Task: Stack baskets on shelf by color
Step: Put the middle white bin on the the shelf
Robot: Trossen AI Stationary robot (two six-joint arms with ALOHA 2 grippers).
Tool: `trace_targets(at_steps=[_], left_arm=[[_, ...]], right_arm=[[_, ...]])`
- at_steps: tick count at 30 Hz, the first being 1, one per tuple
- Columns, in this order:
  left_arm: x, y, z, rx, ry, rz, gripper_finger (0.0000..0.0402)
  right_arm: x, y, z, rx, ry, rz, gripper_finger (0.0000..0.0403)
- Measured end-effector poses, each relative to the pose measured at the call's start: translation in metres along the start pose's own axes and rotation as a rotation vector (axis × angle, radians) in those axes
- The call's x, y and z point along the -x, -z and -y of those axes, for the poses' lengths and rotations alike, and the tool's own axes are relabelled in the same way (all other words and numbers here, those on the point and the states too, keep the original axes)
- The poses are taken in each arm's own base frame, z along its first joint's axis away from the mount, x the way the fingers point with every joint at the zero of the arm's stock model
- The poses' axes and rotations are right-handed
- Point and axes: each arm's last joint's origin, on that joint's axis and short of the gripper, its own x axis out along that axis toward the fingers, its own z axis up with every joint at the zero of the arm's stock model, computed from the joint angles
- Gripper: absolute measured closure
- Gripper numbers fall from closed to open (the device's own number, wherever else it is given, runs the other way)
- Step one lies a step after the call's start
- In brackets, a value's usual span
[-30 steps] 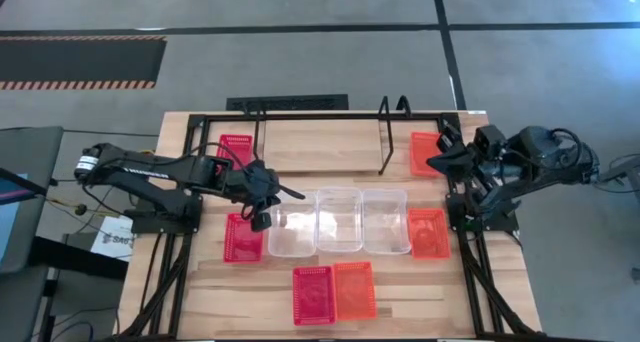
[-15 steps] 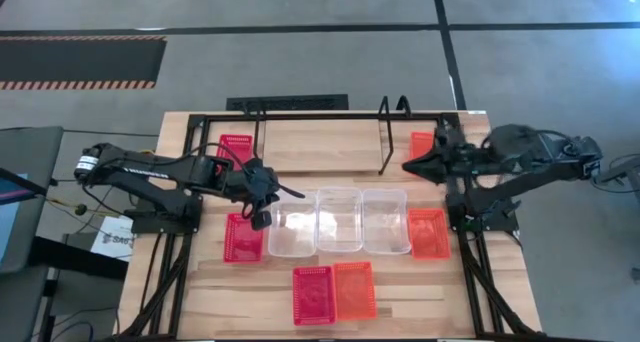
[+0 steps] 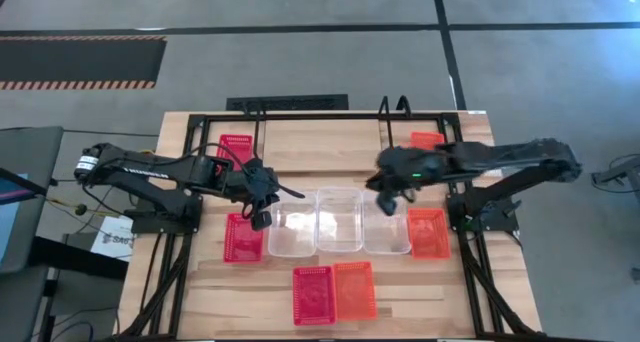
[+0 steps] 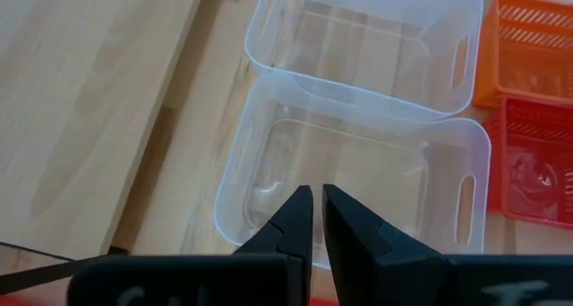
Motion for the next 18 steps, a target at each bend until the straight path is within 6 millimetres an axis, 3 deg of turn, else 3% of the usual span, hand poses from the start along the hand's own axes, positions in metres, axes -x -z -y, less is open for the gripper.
trace_targets(at_steps=[4, 13, 18], left_arm=[[0.000, 0.000, 0.000, 0.002, 0.000, 0.001, 0.0383], [0.000, 0.000, 0.000, 0.029, 0.000, 0.001, 0.0383], [0.000, 0.000, 0.000, 0.030, 0.001, 0.000, 0.0383]], right_arm=[[-0.039, -0.016, -0.001, 0.085, -0.006, -0.157, 0.0311], [-0.100, -0.060, -0.003, 0.342, 0.092, -0.525, 0.0273], [-0.139, -0.068, -0.002, 0.447, 0.095, -0.676, 0.0238]])
